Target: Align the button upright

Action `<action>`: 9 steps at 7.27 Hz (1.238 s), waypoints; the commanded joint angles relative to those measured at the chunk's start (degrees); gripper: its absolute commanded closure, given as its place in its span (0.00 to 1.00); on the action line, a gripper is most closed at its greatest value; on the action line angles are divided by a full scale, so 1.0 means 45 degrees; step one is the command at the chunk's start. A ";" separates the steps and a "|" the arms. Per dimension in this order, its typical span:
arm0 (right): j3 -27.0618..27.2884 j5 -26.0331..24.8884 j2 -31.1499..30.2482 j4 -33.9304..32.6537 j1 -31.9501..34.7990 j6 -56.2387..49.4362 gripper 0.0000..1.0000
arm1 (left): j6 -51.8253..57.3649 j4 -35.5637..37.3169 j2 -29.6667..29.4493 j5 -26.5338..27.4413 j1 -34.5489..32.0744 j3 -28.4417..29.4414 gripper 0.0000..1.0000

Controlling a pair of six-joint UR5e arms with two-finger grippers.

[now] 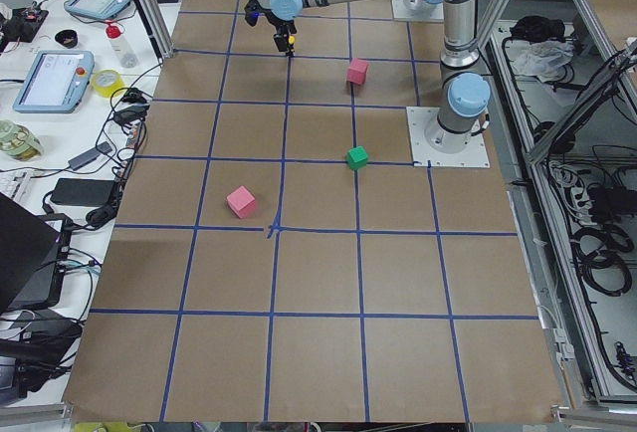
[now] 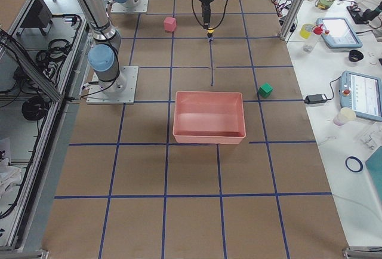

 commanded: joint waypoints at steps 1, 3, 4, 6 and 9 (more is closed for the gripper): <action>-0.0058 0.0273 -0.0129 0.0136 0.0059 -0.0054 0.00 | 0.0135 -0.0823 0.1589 0.0531 -0.0008 -0.0007 0.00; -0.0155 0.1185 -0.0267 0.0897 0.0041 -0.0191 0.00 | 0.0232 -0.0337 0.2355 0.0649 0.0127 0.0014 0.00; -0.0156 0.1522 -0.0267 0.0918 0.0060 -0.0191 0.00 | 0.0271 0.0110 0.2473 0.1617 0.0187 -0.0026 0.00; -0.0078 0.1369 -0.0267 0.0899 0.0040 -0.0191 0.00 | 0.0252 0.1144 0.2591 0.1959 0.0168 -0.0143 0.00; -0.0058 0.1349 -0.0247 0.0899 0.0040 -0.0191 0.00 | -0.0117 0.3518 0.2729 0.1823 0.0071 -0.1310 0.00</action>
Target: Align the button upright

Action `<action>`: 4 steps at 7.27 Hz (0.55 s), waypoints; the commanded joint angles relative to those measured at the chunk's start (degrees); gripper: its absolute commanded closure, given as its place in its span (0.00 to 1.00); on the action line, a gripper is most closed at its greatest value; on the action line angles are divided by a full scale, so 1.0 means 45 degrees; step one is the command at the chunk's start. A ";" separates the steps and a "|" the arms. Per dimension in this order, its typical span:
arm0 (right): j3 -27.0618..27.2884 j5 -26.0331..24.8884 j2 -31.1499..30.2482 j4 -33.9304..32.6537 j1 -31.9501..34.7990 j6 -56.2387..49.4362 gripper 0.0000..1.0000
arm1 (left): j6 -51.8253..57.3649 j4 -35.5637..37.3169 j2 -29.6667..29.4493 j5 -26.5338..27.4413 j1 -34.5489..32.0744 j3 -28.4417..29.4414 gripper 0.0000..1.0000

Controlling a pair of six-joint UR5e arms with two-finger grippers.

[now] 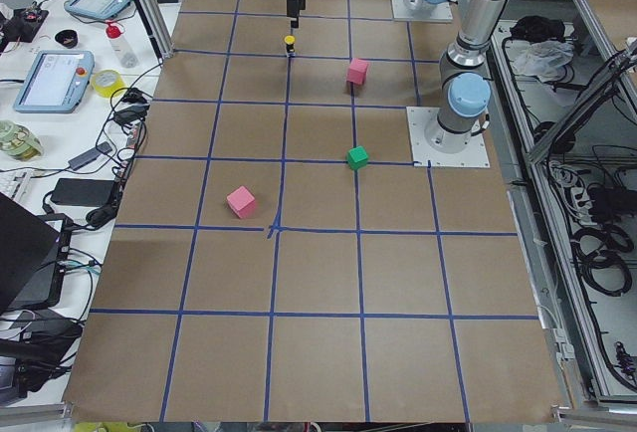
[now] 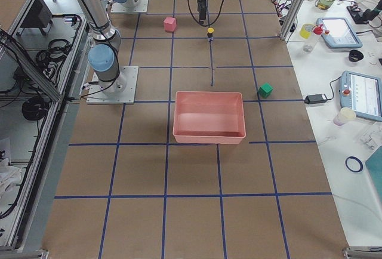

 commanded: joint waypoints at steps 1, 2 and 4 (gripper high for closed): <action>0.0011 -0.0021 0.0003 0.0000 -0.0001 0.0000 0.00 | -0.0213 0.2203 0.0121 -0.0130 -0.0036 -0.0805 0.00; 0.0030 -0.0002 0.0003 0.0019 -0.0001 0.0000 0.00 | -0.0272 0.2095 0.0141 -0.0904 -0.0017 -0.0653 0.00; 0.0030 -0.0021 0.0003 0.0019 -0.0001 0.0019 0.00 | -0.0253 0.1182 0.0394 -0.0952 0.0061 -0.0574 0.00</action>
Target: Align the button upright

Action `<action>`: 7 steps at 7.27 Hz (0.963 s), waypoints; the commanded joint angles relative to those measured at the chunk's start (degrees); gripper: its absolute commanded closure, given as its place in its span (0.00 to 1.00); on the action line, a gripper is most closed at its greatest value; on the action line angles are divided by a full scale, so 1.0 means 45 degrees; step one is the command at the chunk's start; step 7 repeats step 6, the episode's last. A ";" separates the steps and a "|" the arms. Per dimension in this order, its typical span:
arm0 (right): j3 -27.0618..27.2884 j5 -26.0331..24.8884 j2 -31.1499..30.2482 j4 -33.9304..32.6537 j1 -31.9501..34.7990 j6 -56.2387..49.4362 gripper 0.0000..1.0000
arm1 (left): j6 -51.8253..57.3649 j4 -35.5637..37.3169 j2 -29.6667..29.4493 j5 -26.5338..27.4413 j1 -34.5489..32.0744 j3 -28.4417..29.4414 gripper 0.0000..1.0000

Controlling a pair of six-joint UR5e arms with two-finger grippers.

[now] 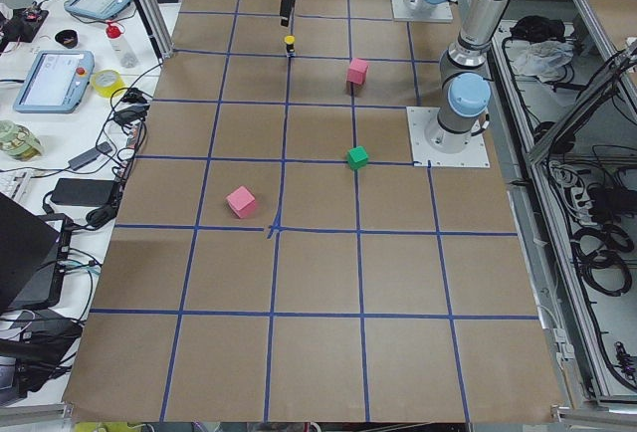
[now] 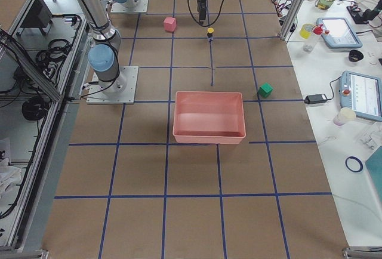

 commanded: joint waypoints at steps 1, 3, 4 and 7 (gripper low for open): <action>0.0023 -0.0014 0.0001 0.0011 0.0000 0.0016 0.00 | 0.0001 -0.0877 0.0107 -0.0248 0.0198 0.0369 0.00; 0.0023 -0.0034 0.0001 0.0011 0.0000 0.0035 0.00 | 0.0021 -0.0880 0.0145 -0.0114 0.0219 0.0256 0.00; 0.0023 -0.0034 0.0001 0.0011 0.0000 0.0035 0.00 | 0.0040 -0.0880 0.0145 -0.0113 0.0219 0.0256 0.00; 0.0043 -0.0034 0.0020 0.0011 0.0000 0.0035 0.00 | 0.0255 -0.0880 0.0165 -0.0074 0.0238 0.0256 0.00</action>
